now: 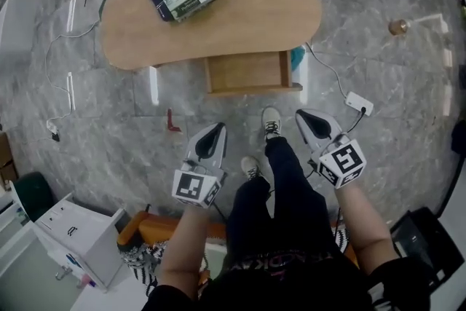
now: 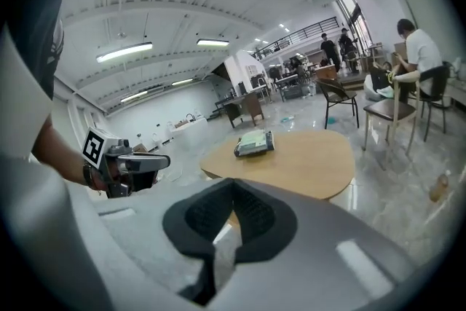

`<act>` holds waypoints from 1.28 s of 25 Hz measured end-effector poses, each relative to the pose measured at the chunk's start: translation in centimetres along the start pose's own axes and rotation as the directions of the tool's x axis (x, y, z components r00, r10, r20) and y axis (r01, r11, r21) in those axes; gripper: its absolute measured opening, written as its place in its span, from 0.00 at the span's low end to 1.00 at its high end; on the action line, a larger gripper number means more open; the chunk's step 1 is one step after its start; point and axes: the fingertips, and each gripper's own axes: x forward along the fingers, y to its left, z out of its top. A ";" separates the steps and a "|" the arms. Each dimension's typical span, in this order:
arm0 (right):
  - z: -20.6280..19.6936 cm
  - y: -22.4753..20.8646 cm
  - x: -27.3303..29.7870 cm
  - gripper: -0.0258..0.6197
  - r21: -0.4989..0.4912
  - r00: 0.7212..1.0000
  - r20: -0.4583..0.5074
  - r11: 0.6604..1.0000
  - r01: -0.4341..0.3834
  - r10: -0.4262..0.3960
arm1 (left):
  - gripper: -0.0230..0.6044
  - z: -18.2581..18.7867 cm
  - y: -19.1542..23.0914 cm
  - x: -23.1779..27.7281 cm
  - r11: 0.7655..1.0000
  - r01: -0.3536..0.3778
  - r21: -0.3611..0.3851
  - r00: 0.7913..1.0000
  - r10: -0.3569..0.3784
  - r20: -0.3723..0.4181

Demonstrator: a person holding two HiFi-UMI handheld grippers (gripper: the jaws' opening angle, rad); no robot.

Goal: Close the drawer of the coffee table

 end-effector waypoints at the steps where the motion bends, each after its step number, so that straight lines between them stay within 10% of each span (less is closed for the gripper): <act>1: -1.1 -0.2 0.6 0.04 0.002 1.000 0.004 1.000 0.010 -0.010 | 0.05 -1.2 0.4 0.5 1.000 0.005 0.007 1.000 -0.005 -0.001; 12: -14.2 -4.5 5.1 0.12 -0.013 0.991 0.027 0.991 0.132 -0.132 | 0.12 -14.7 4.5 3.6 1.000 0.002 0.031 1.000 -0.002 0.013; 23: -26.0 -12.7 8.1 0.37 -0.049 0.962 0.041 0.961 0.271 -0.269 | 0.49 -26.9 12.6 6.8 0.985 -0.168 0.031 0.985 0.167 0.052; 32: -29.6 -17.2 11.8 0.46 -0.127 0.941 0.171 0.941 0.314 -0.292 | 0.60 -32.6 19.4 9.4 0.964 -0.257 0.067 0.958 0.246 0.149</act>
